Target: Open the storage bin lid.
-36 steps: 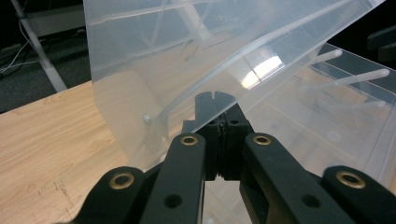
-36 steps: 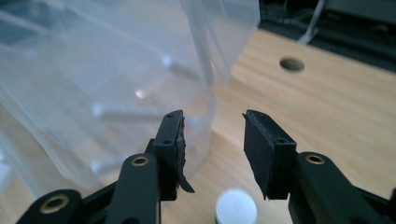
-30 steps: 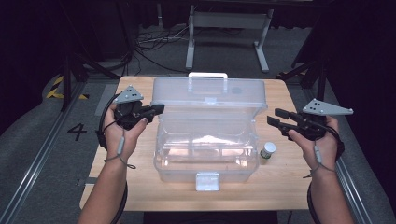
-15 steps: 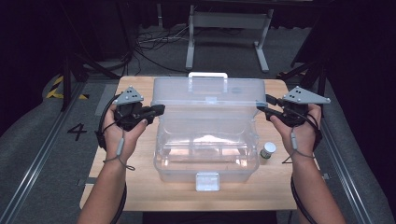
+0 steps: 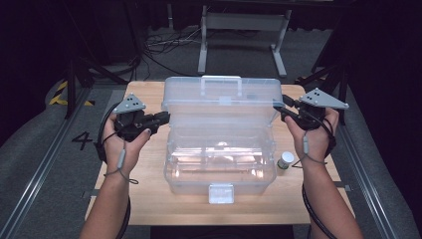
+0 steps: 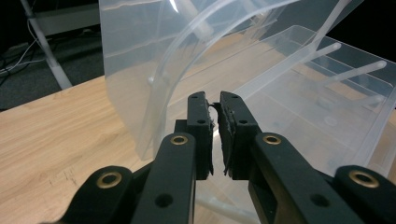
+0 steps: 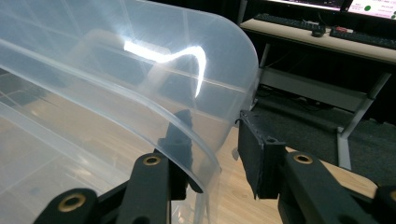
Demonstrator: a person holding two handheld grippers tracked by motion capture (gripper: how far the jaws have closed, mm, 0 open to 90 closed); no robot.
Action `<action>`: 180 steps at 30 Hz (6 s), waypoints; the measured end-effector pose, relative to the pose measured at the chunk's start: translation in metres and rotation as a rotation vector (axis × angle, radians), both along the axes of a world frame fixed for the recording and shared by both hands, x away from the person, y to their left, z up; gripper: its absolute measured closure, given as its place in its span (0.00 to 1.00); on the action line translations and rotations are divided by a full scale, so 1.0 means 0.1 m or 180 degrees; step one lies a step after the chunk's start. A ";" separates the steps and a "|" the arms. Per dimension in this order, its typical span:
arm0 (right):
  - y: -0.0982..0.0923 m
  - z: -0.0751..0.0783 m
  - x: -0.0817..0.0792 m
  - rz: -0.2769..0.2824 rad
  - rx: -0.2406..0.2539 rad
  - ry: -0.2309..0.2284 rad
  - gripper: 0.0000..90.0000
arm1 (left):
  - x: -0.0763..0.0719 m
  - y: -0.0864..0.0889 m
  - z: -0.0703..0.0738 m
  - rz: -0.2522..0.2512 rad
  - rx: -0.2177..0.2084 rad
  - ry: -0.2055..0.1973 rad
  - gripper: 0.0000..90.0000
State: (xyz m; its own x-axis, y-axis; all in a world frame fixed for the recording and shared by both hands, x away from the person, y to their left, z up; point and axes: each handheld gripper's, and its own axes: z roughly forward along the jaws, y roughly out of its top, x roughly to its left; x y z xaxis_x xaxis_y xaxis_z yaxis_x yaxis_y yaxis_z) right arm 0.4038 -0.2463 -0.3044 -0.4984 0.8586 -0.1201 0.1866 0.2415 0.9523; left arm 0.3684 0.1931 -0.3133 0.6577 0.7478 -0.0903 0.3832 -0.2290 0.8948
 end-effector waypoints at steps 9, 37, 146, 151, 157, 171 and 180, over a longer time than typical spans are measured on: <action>0.01 0.01 0.08 -0.0074 -0.0008 0.0003 0.77 | -0.01 0.06 0.00 0.0029 0.0006 -0.0001 0.92; 0.08 0.03 0.35 -0.0291 0.0064 -0.0047 0.83 | -0.05 0.25 -0.04 0.0169 -0.0010 0.0064 0.92; 0.08 -0.48 1.90 -0.0339 0.0212 0.1034 0.93 | -0.06 0.61 -0.33 0.0518 -0.0065 0.0401 0.88; 0.08 -0.52 1.93 -0.0333 0.0233 0.1059 0.93 | -0.07 0.63 -0.33 0.0542 -0.0069 0.0400 0.87; 0.07 -0.58 1.98 -0.0320 0.0253 0.1128 0.93 | -0.07 0.65 -0.35 0.0552 -0.0066 0.0421 0.87; 0.03 -0.74 2.06 -0.0287 0.0419 0.1234 0.92 | -0.08 0.68 -0.37 0.0590 -0.0063 0.0447 0.84; 0.02 -0.79 2.11 -0.0280 0.0453 0.1323 0.92 | -0.12 0.74 -0.39 0.0640 -0.0074 0.0469 0.84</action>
State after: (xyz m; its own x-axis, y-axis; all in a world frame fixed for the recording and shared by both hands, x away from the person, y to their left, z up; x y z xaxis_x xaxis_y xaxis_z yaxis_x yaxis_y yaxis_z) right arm 0.6143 -0.2440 -0.3829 -0.4037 0.8933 0.1973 0.5744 0.0796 0.8147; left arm 0.3565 0.2672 -0.3524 0.4744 0.8589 -0.1928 0.5458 -0.1151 0.8300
